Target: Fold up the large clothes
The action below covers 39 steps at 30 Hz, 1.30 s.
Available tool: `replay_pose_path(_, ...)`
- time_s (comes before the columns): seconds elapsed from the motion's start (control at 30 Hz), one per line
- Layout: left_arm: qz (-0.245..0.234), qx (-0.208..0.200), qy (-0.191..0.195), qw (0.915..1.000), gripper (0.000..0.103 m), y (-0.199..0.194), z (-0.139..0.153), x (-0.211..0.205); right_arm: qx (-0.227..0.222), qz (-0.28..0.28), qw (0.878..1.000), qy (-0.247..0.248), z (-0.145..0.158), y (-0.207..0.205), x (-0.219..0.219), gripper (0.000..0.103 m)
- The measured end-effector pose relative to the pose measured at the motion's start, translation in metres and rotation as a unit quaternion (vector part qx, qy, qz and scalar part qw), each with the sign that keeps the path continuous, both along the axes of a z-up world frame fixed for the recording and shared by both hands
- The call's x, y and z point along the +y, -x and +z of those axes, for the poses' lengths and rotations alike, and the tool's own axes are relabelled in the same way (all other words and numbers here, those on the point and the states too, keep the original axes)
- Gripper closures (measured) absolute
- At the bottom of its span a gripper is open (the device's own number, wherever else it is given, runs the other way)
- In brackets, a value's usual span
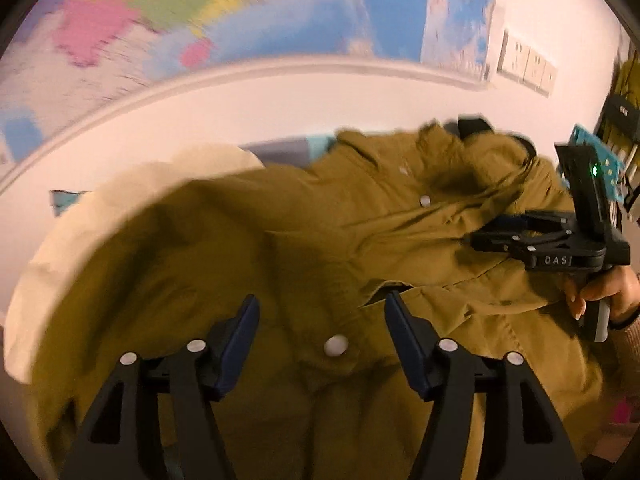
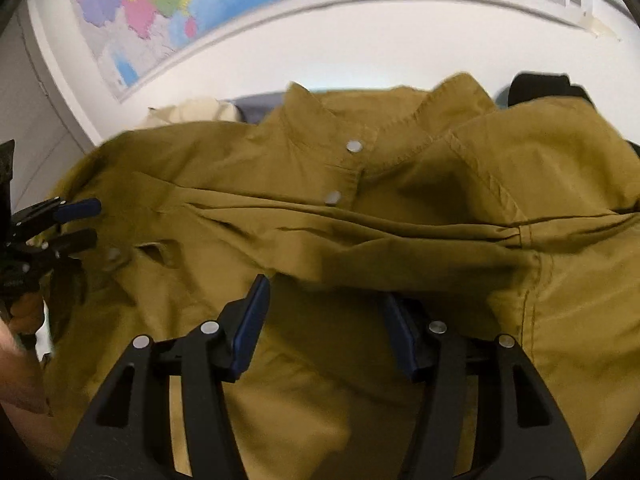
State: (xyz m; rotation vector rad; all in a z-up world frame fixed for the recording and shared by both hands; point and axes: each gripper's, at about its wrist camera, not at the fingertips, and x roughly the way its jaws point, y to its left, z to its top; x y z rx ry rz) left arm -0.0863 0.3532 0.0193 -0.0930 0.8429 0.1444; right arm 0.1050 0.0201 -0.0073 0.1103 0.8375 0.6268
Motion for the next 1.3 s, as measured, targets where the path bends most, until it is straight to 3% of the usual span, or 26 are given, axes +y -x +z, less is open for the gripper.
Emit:
replay_pose_path(0.23,0.058,-0.054,-0.074,0.9941,0.031,0.079,0.04,0.028,-0.05,0.059,0.996,-0.045,0.036,0.057,0.013,0.043)
replay_pose_path(0.33,0.072,-0.054,-0.087,0.9921,0.031,0.102,0.043,0.039,-0.059,0.116,0.989,-0.073,0.047,0.083,0.039,0.04)
replay_pose_path(0.5,0.094,-0.013,-0.102,0.9903,0.032,0.112,0.021,0.057,-0.061,0.235,0.966,-0.086,0.052,0.125,0.107,0.034)
replay_pose_path(0.57,0.107,0.012,-0.106,0.9885,0.037,0.112,0.008,0.067,-0.061,0.273,0.957,-0.082,0.051,0.138,0.135,0.032)
replay_pose_path(0.7,0.119,0.038,-0.088,0.9882,0.084,0.116,-0.009,0.092,-0.048,0.332,0.939,-0.077,0.043,0.161,0.195,0.03)
replay_pose_path(0.73,0.123,0.038,-0.078,0.9886,0.09,0.118,-0.009,0.098,-0.039,0.346,0.934,-0.081,0.039,0.165,0.211,0.03)
replay_pose_path(0.83,0.119,0.023,-0.05,0.9913,0.093,0.125,0.001,0.108,-0.029,0.361,0.928,-0.089,0.034,0.176,0.248,0.023)
replay_pose_path(1.0,0.102,0.022,-0.036,0.9939,0.094,0.126,0.012,0.107,-0.028,0.372,0.921,-0.114,0.034,0.186,0.301,0.024)
replay_pose_path(1.07,0.096,0.026,-0.038,0.9944,0.094,0.123,0.014,0.103,-0.025,0.366,0.924,-0.113,0.031,0.185,0.315,0.038)
replay_pose_path(1.13,0.088,0.028,-0.031,0.9953,0.094,0.121,0.016,0.101,-0.016,0.356,0.929,-0.099,0.026,0.181,0.325,0.077)
replay_pose_path(1.2,0.086,0.026,-0.017,0.9958,0.094,0.12,0.018,0.102,-0.016,0.353,0.929,-0.111,0.029,0.178,0.32,0.096)
replay_pose_path(1.3,0.072,0.0,0.01,0.9973,0.093,0.124,0.034,0.104,-0.023,0.363,0.919,-0.149,0.051,0.175,0.292,0.098)
